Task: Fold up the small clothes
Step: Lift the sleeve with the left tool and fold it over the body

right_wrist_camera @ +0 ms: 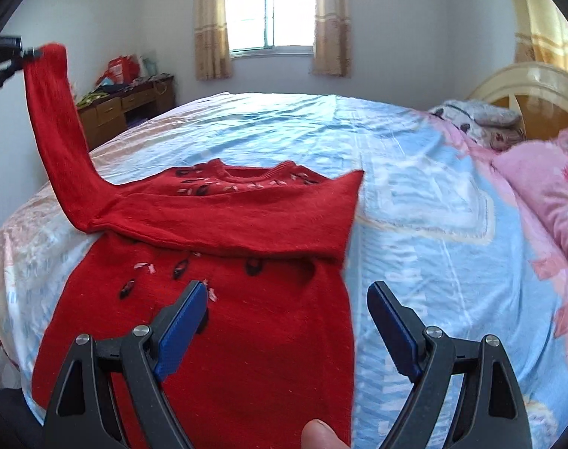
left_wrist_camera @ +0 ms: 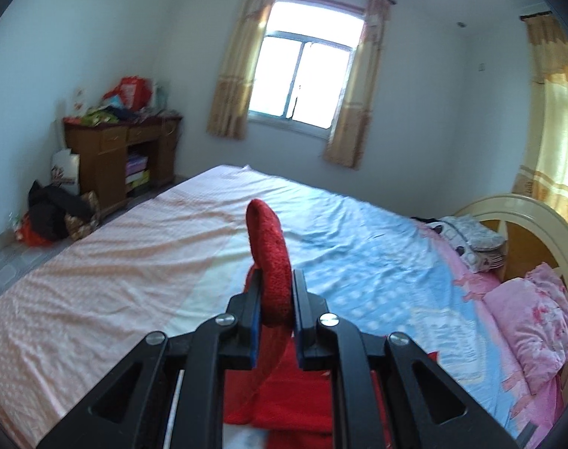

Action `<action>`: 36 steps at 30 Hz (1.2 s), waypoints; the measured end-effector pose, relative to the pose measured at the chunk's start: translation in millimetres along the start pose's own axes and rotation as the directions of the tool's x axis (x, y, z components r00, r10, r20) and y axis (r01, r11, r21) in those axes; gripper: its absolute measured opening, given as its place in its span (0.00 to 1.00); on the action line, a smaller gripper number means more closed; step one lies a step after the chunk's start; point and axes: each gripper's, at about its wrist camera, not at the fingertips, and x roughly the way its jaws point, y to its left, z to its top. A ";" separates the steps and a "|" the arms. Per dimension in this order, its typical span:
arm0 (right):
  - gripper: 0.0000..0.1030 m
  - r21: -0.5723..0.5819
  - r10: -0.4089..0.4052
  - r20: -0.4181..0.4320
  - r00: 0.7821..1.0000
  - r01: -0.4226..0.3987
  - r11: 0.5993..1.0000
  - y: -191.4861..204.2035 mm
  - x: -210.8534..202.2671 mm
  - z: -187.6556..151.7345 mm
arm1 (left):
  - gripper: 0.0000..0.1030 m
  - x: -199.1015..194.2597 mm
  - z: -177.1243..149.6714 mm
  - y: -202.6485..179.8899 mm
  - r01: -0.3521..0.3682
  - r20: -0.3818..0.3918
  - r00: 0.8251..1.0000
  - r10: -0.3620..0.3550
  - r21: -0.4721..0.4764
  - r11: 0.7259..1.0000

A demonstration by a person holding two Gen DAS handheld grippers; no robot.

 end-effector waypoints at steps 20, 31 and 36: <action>0.85 0.254 -0.122 0.011 0.992 0.115 0.960 -76.9 19.2 -19.8 | 0.14 101.5 -106.8 -185.3 0.180 -0.177 0.973 -0.149 0.176 0.968; 0.85 0.321 -0.181 0.014 0.983 0.167 0.932 -106.7 23.1 -22.8 | 0.22 154.0 -210.9 -255.7 0.208 -0.312 0.946 -0.092 0.364 0.908; 0.85 0.285 -0.225 0.046 0.973 0.203 0.937 -106.6 19.0 -22.1 | 0.55 121.9 -218.5 -244.1 0.250 -0.291 0.948 -0.127 0.434 0.865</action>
